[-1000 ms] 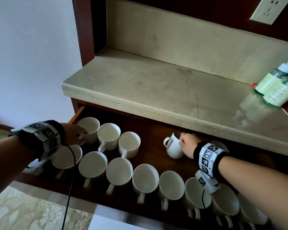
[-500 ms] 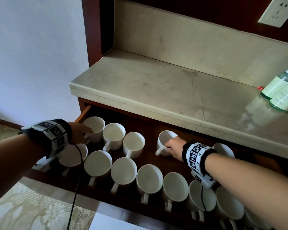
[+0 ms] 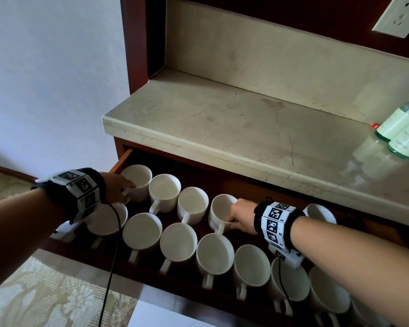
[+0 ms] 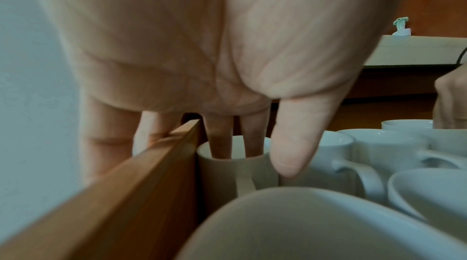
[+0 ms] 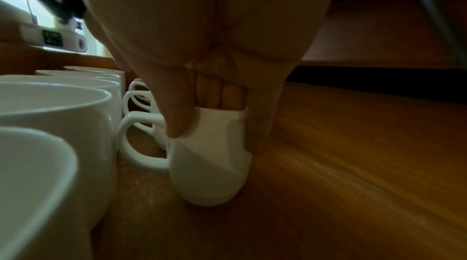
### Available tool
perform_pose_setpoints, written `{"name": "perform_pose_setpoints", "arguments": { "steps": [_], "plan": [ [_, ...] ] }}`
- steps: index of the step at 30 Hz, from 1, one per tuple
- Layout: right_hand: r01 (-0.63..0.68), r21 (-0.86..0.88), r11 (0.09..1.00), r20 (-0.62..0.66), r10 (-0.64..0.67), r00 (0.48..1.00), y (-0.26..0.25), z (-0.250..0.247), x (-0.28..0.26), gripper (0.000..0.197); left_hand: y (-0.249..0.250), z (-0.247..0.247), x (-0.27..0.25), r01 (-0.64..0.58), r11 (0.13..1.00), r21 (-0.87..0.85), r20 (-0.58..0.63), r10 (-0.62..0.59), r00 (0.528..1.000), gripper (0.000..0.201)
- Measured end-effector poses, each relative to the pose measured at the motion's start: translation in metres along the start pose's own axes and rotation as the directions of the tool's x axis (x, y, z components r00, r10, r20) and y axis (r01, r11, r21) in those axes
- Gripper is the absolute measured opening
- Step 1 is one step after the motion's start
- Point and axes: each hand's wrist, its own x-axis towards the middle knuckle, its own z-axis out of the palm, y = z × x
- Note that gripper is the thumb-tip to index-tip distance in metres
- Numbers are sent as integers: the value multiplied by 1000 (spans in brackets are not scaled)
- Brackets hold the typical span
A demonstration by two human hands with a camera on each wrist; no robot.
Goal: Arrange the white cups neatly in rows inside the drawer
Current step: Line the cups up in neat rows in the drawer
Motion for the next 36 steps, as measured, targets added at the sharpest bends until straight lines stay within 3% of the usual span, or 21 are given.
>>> {"name": "perform_pose_setpoints", "arguments": {
  "steps": [21, 28, 32, 34, 36],
  "plan": [
    [45, 67, 997, -61, -40, 997, 0, 7, 3, 25, 1, -1, 2, 3, 1000, -8, 16, -3, 1000, 55],
    [55, 19, 998, -46, -54, 997, 0, 4, 1, 22, 1, 0, 2, 5, 1000, -17, 25, -5, 1000, 56],
    [83, 71, 994, -142, -72, 987, 8, -9, -12, 44, 2, -2, 1, 32, 999, -22, 25, -31, 999, 56],
    [41, 103, 994, -206, -19, 978, 21, -14, -27, 40, 6, -4, -1, 38, 999, -15, 31, -37, 999, 56],
    [-125, 36, 991, -121, 129, 984, 44, -12, -47, 35, 9, -6, -3, 37, 999, -13, 40, -36, 999, 57]
  ]
}}
